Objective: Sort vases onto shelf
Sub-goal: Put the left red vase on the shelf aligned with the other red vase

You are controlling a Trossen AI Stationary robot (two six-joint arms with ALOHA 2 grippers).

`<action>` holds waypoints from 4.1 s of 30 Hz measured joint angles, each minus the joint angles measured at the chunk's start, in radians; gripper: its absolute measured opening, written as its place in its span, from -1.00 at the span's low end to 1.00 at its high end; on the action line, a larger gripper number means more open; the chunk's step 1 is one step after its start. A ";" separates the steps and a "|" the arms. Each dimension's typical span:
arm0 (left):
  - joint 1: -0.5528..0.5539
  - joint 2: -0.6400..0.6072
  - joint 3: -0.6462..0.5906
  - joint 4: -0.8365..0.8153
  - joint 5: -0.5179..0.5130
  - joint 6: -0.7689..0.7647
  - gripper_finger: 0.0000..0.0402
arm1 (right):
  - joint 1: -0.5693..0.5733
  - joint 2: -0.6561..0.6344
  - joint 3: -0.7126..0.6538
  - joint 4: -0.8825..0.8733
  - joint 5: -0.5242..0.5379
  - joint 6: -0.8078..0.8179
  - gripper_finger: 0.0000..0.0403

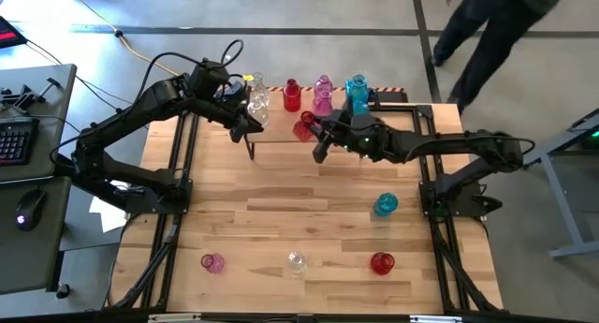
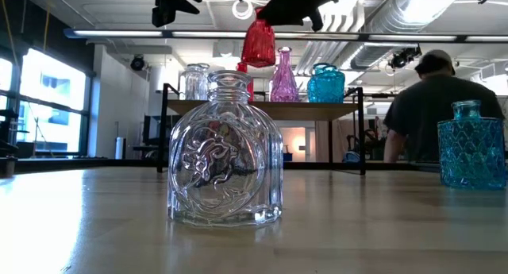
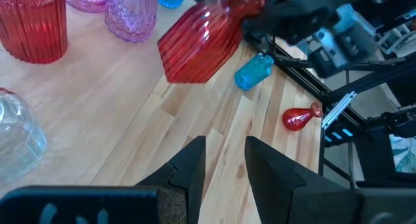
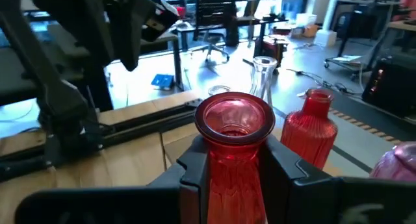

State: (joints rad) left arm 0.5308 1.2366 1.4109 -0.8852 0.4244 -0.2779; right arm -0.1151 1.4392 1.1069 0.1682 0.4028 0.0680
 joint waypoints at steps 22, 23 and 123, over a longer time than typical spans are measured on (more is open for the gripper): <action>0.000 0.000 0.000 0.000 0.001 0.019 -0.51 | 0.016 0.229 0.073 0.194 0.117 -0.046 -0.67; 0.000 0.000 0.000 0.000 0.001 0.019 -0.51 | 0.012 0.240 0.082 0.192 0.114 -0.047 -0.67; 0.000 0.000 0.000 0.000 0.003 0.027 -0.51 | -0.027 0.238 0.177 0.040 0.243 0.155 -0.18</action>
State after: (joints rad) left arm 0.5304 1.2369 1.4113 -0.8852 0.4277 -0.2507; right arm -0.1425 1.6774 1.2835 0.2079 0.6455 0.2227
